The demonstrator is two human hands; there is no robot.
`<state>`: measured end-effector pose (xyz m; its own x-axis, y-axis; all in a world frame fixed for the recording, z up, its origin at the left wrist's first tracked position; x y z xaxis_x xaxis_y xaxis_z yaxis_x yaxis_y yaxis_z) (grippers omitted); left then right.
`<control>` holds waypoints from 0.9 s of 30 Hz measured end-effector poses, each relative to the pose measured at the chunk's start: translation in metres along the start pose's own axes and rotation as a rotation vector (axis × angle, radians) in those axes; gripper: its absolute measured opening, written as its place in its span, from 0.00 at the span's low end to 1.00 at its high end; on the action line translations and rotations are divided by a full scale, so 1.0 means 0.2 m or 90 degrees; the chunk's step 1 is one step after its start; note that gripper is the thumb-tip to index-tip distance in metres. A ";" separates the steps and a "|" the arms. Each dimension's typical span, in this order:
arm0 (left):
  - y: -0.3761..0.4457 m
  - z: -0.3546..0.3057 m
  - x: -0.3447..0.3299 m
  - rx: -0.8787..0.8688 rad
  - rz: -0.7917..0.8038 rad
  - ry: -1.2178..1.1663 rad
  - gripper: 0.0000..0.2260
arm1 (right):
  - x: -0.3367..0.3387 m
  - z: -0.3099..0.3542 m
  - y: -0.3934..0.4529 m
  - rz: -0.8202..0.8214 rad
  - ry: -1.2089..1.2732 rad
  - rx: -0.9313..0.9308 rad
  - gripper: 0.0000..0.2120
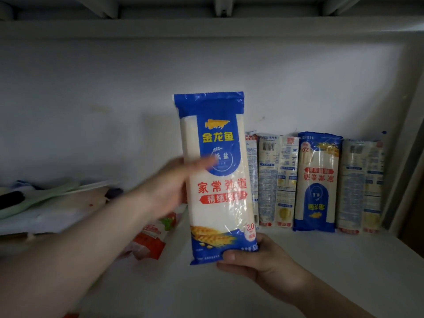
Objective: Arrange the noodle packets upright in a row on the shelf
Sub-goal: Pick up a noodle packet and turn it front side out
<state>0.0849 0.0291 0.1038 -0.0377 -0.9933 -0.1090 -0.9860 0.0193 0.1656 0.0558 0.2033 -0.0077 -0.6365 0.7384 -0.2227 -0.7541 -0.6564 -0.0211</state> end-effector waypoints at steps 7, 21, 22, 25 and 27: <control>-0.06 0.23 -0.01 0.055 -0.094 -0.029 0.17 | 0.02 0.13 0.00 0.005 -0.090 -0.025 0.20; -0.03 0.25 0.22 0.078 -0.038 0.226 0.23 | 0.01 0.04 0.18 -0.071 0.022 0.046 0.19; -0.04 0.26 0.25 0.090 -0.044 0.244 0.23 | 0.02 0.03 0.20 -0.077 0.022 0.049 0.18; -0.03 0.31 0.33 0.100 -0.099 0.270 0.23 | 0.02 0.01 0.24 -0.084 0.020 0.061 0.17; -0.01 0.32 0.35 0.095 -0.123 0.263 0.19 | 0.03 0.01 0.28 -0.095 0.020 0.070 0.15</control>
<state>0.0735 -0.0335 0.0337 0.1859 -0.9420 0.2795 -0.9824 -0.1834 0.0354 0.0097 0.1705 -0.0075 -0.5127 0.8199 -0.2548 -0.8538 -0.5181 0.0506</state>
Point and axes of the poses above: each hand's wrist, its own y-axis towards the middle knuckle, its own x-axis out of the back of the hand, z = x × y, the point moved 1 cm from there along y, towards the middle knuckle, and after that the axes turned 5 degrees about -z, right-handed, at the moved point
